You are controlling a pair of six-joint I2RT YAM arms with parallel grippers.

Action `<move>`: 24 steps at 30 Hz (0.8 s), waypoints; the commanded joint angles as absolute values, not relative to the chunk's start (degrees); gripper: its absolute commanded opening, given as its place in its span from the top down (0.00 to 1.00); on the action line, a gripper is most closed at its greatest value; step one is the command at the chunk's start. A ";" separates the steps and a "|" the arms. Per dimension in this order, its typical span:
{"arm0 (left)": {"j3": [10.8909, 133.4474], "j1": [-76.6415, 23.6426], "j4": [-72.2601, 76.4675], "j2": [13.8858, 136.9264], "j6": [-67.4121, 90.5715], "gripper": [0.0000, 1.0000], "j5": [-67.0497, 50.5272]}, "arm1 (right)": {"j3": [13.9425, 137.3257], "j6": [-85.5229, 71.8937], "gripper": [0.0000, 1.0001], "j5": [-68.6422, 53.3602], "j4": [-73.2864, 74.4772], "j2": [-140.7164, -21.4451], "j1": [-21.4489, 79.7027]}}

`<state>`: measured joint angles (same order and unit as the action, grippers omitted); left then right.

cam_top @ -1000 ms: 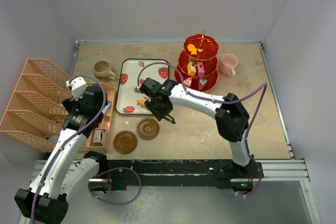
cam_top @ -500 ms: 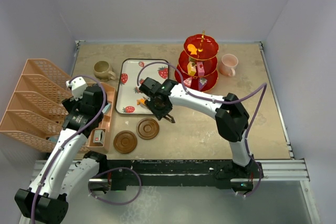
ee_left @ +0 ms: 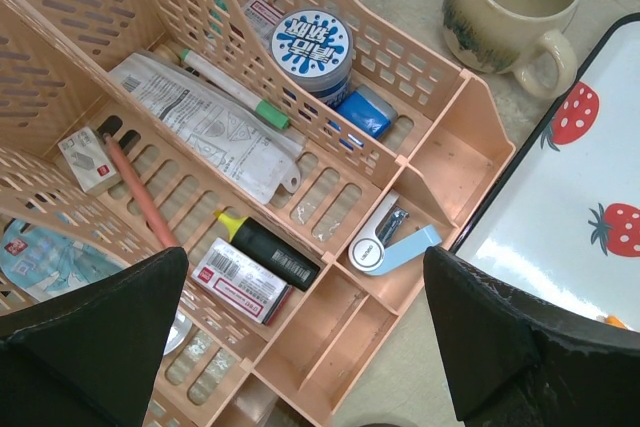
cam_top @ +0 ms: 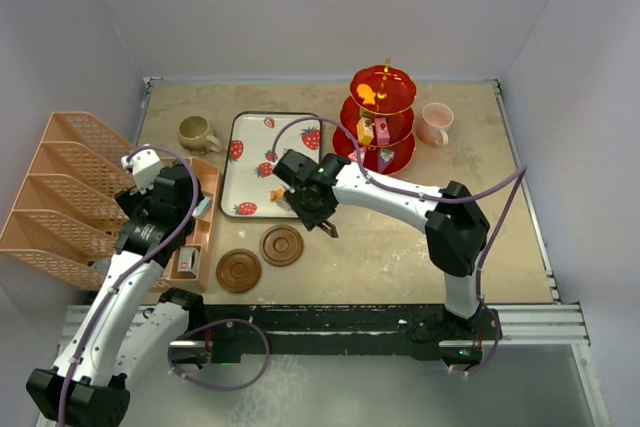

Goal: Serve the afternoon tea
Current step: Pick up the desert from the tray.

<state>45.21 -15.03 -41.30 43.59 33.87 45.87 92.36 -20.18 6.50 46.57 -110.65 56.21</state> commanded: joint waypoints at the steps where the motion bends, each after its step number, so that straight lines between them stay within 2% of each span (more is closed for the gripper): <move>1: 47.03 -15.03 -40.43 42.83 34.61 0.01 47.28 | 89.83 -23.38 0.66 7.12 45.85 -105.63 56.34; 8: 46.77 -14.99 -40.08 42.34 34.54 0.01 46.52 | 82.40 -24.34 0.61 5.86 43.89 -101.47 56.34; 16: 46.72 -14.98 -40.08 42.37 34.69 0.01 46.31 | 85.58 -23.46 0.55 6.76 44.05 -103.15 56.30; 24: 46.71 -15.03 -40.01 42.71 34.64 0.01 46.23 | 87.31 -23.75 0.68 7.40 44.83 -101.62 56.33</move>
<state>45.21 -15.03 -41.28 42.85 33.87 45.80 84.44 -23.31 6.50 44.42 -103.92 56.21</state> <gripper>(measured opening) 0.994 0.347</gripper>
